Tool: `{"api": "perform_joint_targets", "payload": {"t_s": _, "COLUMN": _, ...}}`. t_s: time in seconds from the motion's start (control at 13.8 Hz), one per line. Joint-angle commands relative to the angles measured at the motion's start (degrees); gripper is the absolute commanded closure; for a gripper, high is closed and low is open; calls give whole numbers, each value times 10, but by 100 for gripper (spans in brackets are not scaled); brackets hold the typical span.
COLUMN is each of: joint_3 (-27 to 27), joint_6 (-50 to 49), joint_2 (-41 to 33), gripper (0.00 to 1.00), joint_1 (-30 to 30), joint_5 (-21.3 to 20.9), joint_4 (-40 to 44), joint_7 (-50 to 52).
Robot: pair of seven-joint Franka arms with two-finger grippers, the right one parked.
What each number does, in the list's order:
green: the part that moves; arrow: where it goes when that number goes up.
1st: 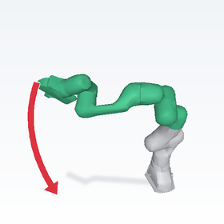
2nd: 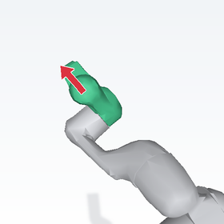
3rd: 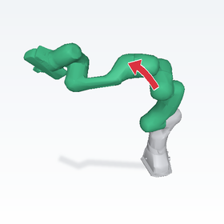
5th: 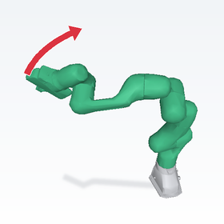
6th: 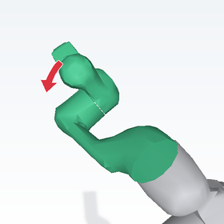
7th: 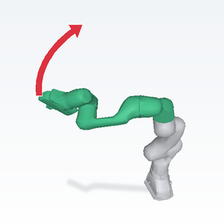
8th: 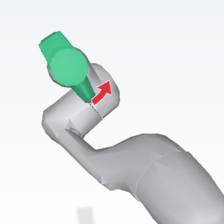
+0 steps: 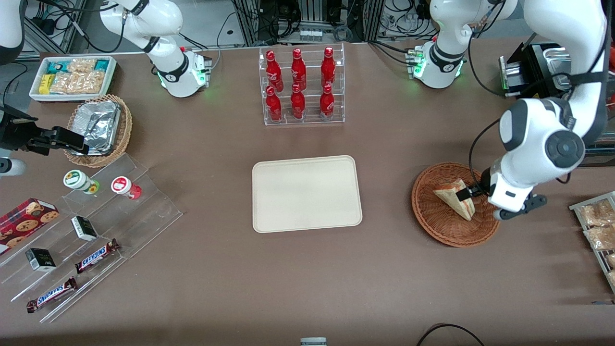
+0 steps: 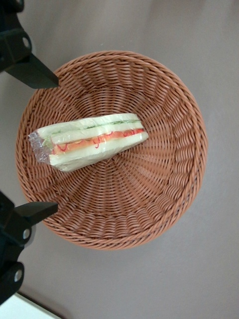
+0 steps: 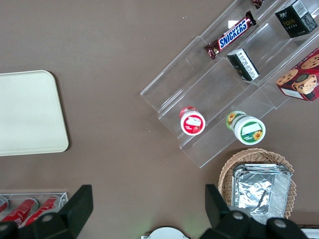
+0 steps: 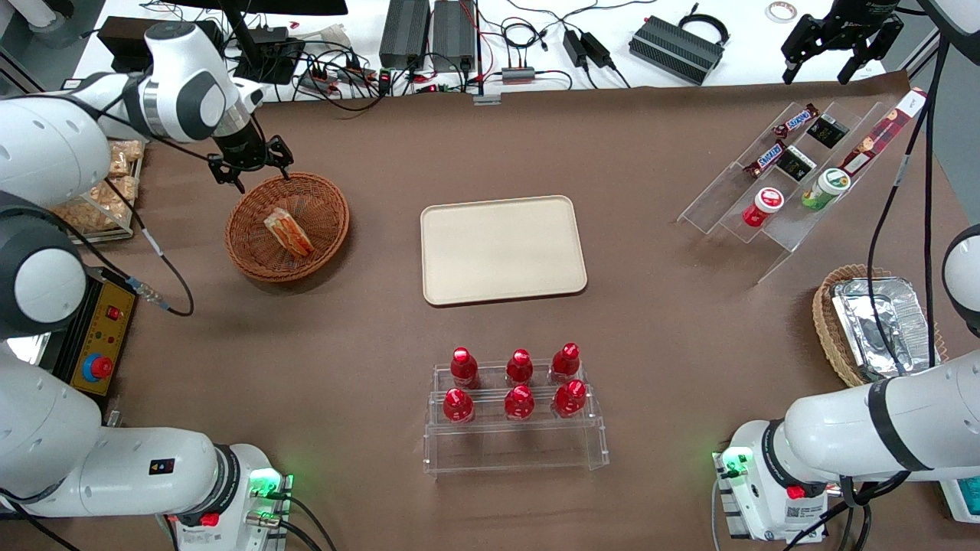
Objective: Place sandwich from basket to tray
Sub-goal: 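Lower the open left gripper around the sandwich and close it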
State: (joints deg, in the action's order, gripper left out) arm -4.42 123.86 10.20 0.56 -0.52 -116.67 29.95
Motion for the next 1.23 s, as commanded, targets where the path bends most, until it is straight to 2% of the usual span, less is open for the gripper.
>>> {"api": "perform_joint_targets", "payload": {"t_s": 0.0, "joint_3": 0, "joint_6": 54, "joint_2": -44, "gripper": 0, "joint_1": 0, "joint_5": -5, "joint_4": -73, "joint_7": 97}}
{"api": "perform_joint_targets", "payload": {"t_s": 0.36, "joint_3": -1, "joint_6": 84, "joint_2": -30, "gripper": 0, "joint_1": 1, "joint_5": -3, "joint_4": -85, "joint_7": 151}}
{"api": "perform_joint_targets", "payload": {"t_s": 1.16, "joint_3": -1, "joint_6": 147, "joint_2": 54, "gripper": 0, "joint_1": 1, "joint_5": 3, "joint_4": -84, "joint_7": 165}}
